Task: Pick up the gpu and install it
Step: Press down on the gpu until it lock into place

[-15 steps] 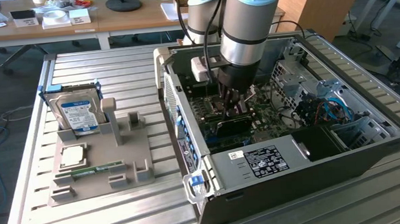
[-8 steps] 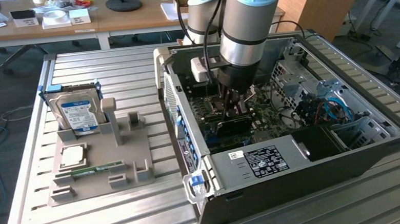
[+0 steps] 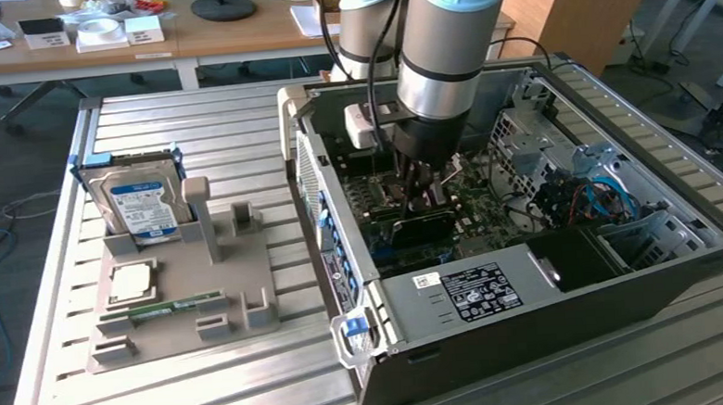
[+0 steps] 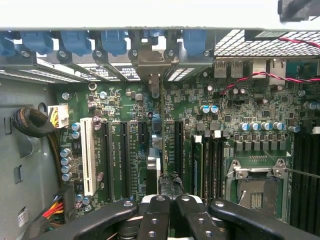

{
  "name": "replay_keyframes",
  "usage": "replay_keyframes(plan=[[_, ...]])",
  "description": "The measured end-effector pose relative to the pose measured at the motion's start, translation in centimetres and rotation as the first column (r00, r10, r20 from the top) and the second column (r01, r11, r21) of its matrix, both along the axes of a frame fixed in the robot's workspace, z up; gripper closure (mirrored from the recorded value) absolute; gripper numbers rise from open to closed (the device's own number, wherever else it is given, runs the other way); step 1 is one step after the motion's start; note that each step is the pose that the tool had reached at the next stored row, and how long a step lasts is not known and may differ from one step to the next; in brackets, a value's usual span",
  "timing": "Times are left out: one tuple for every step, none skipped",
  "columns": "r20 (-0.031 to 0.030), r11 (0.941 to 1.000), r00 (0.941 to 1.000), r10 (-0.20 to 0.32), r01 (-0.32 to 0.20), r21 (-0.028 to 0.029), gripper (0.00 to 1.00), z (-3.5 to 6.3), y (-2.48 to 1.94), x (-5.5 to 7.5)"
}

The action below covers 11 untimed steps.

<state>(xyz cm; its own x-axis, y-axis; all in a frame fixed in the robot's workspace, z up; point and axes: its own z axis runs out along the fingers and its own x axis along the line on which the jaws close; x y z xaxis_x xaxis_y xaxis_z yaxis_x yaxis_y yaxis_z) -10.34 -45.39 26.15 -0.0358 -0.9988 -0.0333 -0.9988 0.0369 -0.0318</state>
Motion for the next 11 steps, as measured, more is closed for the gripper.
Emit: replay_keyframes(plan=[[0.0000, 1.0000, 1.0000, 0.000, 0.000, 0.0000, 0.89, 0.00, 0.00, 0.0], [0.0000, 1.0000, 1.0000, 0.000, 0.000, 0.0000, 0.89, 0.00, 0.00, 0.0], [0.0001, 1.0000, 1.0000, 0.000, 0.000, 0.0003, 0.89, 0.02, 0.01, 0.0], [0.0004, 1.0000, 1.0000, 0.000, 0.000, 0.0010, 0.89, 0.08, 0.02, 0.0], [0.0004, 1.0000, 1.0000, 0.000, 0.000, 0.0010, 0.89, 0.22, 0.01, 0.0], [0.0002, 1.0000, 1.0000, 0.000, 0.000, 0.0004, 0.89, 0.44, 0.01, 0.0], [0.0001, 1.0000, 1.0000, 0.000, 0.000, 0.0001, 0.89, 0.68, 0.00, 0.0], [0.0001, 1.0000, 1.0000, 0.000, 0.000, 0.0002, 0.89, 0.93, 0.01, 0.0], [0.0002, 1.0000, 1.0000, 0.000, 0.000, 0.0002, 0.89, 1.20, 0.01, 0.0], [0.0001, 1.0000, 1.0000, 0.000, 0.000, 0.0000, 0.89, 1.48, 0.01, 0.0], [0.0001, 1.0000, 1.0000, 0.000, 0.000, 0.0001, 0.89, 1.78, 0.01, 0.0]])
